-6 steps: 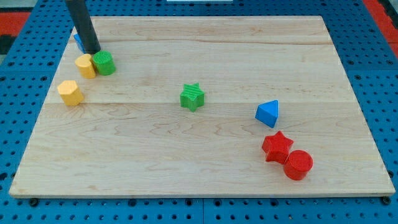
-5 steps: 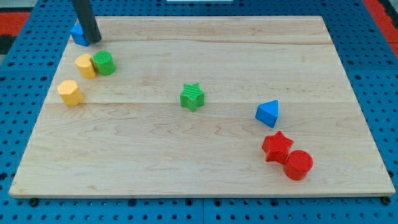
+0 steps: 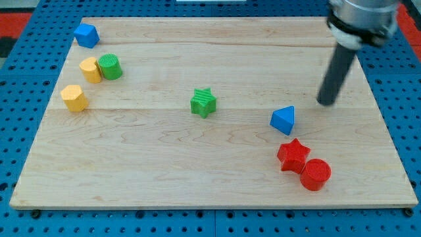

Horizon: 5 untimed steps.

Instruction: Slide the blue triangle towards blue cube

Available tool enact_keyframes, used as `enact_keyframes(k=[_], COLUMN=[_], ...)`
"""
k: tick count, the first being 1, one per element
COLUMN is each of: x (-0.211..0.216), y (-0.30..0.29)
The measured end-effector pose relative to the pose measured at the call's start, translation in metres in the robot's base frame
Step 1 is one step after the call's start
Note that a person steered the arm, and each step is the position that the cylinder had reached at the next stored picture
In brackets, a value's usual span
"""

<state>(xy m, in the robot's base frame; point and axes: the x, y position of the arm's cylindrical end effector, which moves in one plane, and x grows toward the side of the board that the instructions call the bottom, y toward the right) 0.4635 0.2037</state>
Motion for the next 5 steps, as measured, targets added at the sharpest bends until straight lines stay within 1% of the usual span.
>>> enact_keyframes(k=[1, 3, 4, 5], x=[0.039, -0.009, -0.023, -0.012], y=[-0.045, -0.106, -0.152, -0.156])
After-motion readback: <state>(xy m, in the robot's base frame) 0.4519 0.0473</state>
